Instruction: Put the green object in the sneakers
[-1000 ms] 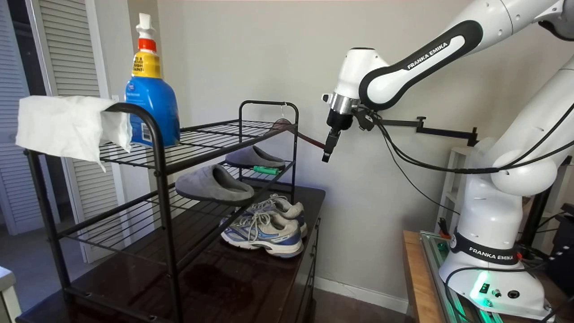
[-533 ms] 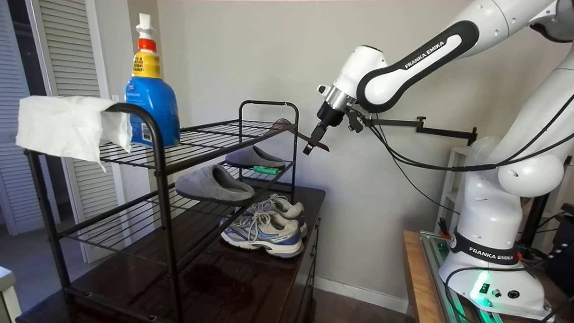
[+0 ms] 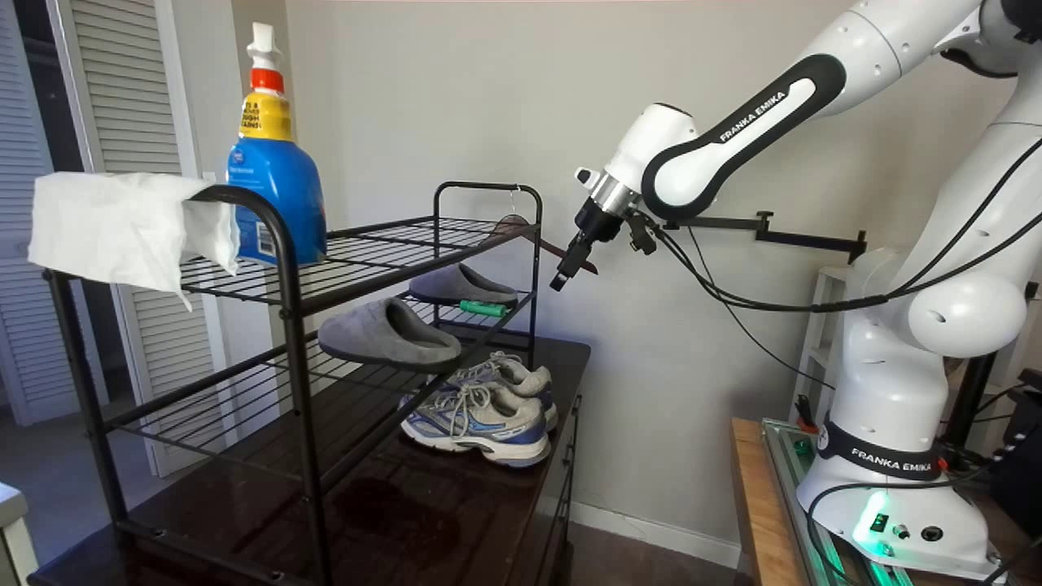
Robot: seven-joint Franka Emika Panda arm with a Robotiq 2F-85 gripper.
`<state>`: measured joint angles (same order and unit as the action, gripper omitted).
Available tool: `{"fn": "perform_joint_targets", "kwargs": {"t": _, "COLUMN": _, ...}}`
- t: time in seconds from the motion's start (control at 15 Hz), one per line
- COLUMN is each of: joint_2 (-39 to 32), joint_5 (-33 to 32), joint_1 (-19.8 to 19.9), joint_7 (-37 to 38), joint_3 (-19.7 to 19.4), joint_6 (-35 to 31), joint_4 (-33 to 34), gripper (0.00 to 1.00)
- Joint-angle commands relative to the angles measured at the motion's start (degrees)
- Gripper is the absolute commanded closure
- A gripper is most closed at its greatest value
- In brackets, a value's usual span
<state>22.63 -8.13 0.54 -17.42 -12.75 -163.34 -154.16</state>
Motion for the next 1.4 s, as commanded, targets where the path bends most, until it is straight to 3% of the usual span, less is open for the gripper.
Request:
{"fn": "perform_joint_targets", "kwargs": {"t": 0.0, "joint_2": -5.4, "joint_5": 4.4, "joint_1": -1.4, "joint_7": -0.3, "joint_3": -0.7, "joint_6": 1.2, "joint_4": 3.9, "gripper": 0.0}}
{"fn": "perform_joint_targets", "kwargs": {"t": 0.33, "joint_2": -13.7, "joint_5": 9.0, "joint_1": -4.0, "joint_7": -0.5, "joint_3": -1.4, "joint_6": -7.5, "joint_4": 8.5, "gripper": 0.0}}
{"fn": "perform_joint_targets", "kwargs": {"t": 0.73, "joint_2": -24.6, "joint_5": 18.1, "joint_1": -7.7, "joint_7": -3.3, "joint_3": -2.5, "joint_6": -8.6, "joint_4": 15.6, "gripper": 0.0}}
{"fn": "perform_joint_targets", "kwargs": {"t": 1.33, "joint_2": -31.9, "joint_5": 32.7, "joint_1": -1.8, "joint_7": -10.2, "joint_3": 1.7, "joint_6": -6.3, "joint_4": 23.6, "gripper": 0.0}}
